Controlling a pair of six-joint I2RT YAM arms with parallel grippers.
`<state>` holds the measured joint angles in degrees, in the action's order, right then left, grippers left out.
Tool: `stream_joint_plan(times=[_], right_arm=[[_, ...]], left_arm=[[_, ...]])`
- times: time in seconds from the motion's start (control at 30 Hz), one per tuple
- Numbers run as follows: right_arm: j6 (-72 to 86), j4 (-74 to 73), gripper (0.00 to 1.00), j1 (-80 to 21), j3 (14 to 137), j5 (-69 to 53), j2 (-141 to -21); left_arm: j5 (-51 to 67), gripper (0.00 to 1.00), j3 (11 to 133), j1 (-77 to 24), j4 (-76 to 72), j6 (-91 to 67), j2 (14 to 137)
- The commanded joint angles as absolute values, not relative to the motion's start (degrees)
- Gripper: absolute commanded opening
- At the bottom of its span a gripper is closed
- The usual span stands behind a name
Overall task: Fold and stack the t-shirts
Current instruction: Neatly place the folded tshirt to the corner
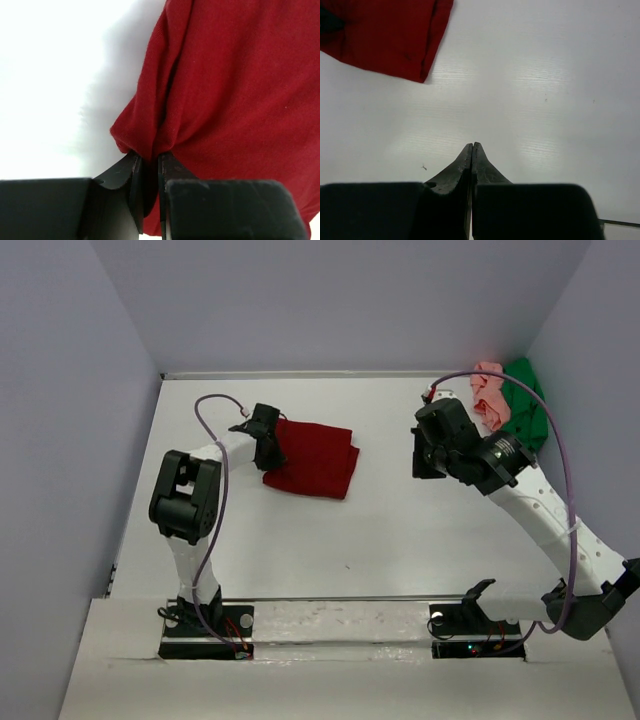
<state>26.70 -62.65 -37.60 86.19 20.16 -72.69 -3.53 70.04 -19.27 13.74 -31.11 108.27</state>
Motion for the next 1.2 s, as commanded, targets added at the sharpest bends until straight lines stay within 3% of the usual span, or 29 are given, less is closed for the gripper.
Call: stream_joint_plan(times=[0.0,0.97,1.17], right_arm=[[24.09,-65.57,0.00,-38.23,87.54,19.07,-70.93],[21.88,-70.66,0.00,-38.23,89.30,21.88,-70.84],[21.97,-72.59,0.00,-38.23,90.87,22.76,-71.28]], left_arm=[[-7.64,0.00,76.72,-17.58,19.15,-27.43,112.23],[-12.22,0.00,129.17,4.91,43.41,-8.97,139.83],[-12.48,0.00,133.77,7.99,43.43,-6.33,144.05]])
